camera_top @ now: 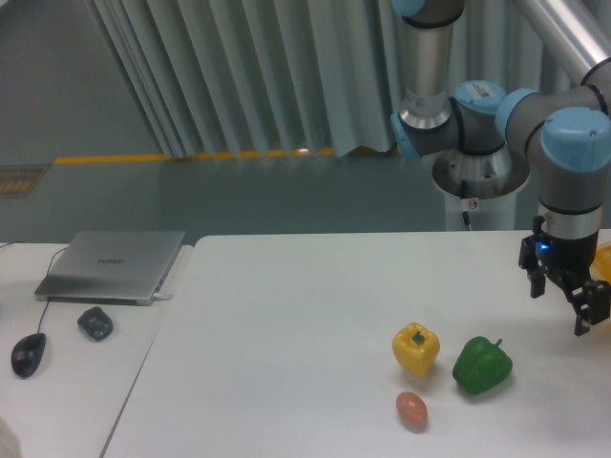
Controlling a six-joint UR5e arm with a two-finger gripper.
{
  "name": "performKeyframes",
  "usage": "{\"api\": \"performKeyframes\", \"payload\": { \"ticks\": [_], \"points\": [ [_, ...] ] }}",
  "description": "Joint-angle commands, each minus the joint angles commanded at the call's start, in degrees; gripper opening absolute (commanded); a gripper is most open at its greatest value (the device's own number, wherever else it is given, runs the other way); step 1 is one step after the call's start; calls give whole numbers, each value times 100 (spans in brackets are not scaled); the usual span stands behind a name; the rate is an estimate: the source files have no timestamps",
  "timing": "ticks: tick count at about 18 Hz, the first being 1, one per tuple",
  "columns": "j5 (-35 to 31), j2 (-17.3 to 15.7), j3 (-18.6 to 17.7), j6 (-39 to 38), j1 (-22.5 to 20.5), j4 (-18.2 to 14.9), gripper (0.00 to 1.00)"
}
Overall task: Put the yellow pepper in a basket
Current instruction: 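Move the open gripper over the yellow bell pepper and lower it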
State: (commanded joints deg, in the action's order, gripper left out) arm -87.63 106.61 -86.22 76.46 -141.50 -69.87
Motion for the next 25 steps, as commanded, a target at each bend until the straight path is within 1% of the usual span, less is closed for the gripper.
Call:
{"api": "performKeyframes", "payload": {
  "ticks": [6, 8, 10, 11, 12, 13, 15, 18, 20, 22, 25],
  "points": [
    [9, 17, -53, -17, 18, 62, 100],
    [44, 18, -53, -113, 96, 62, 100],
    [359, 26, -62, -491, 97, 70, 100],
    [473, 44, -70, -536, 97, 114, 100],
    [509, 35, -131, -597, 97, 227, 100],
    [510, 35, -201, -728, 97, 385, 100],
    [510, 44, -264, -1236, 149, 658, 100],
    [501, 131, -272, -1721, 333, 694, 100],
    [501, 158, -264, -2353, 491, 703, 100],
    [492, 316, -211, -2853, 606, 782, 100],
    [501, 334, -193, -3163, 694, 809, 100]
  ]
}}
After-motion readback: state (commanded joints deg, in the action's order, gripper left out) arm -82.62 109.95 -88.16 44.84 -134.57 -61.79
